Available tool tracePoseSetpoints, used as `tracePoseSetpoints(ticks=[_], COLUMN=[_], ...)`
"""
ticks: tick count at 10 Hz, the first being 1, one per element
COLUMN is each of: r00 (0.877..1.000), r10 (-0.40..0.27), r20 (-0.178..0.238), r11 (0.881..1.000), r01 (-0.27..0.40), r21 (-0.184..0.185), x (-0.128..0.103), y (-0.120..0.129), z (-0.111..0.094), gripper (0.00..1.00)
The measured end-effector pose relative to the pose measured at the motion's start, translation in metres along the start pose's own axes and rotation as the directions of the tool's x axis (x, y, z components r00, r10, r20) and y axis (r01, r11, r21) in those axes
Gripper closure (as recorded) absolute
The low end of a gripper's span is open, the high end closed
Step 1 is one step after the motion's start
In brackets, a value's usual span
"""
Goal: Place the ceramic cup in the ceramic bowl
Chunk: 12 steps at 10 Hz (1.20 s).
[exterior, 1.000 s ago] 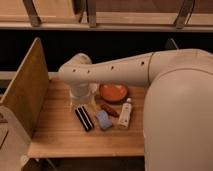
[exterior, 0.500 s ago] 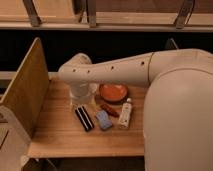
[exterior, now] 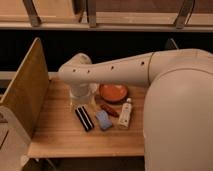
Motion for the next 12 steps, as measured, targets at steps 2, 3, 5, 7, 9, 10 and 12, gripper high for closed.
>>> tracePoseSetpoints(ticks=[2,3,5,7,9,10,12], r00=[1.000,1.000,1.000,1.000,1.000,0.999,0.997], r10=[0.000,0.000,0.000,0.000,-0.005,-0.010,-0.013], r20=[0.000,0.000,0.001,0.001,0.014,0.033,0.070], r11=[1.000,1.000,1.000,1.000,1.000,1.000,0.999], r01=[0.000,0.000,0.000,0.000,0.005,0.009,0.009], r21=[0.000,0.000,0.000,0.000,0.009,0.020,0.045], x=[0.000,0.000,0.000,0.000,-0.004,-0.010,-0.022], y=[0.000,0.000,0.000,0.000,-0.001,-0.003,-0.010], z=[0.000,0.000,0.000,0.000,-0.005,-0.012,-0.026], gripper=[0.35,0.35,0.35,0.35,0.35,0.35,0.35])
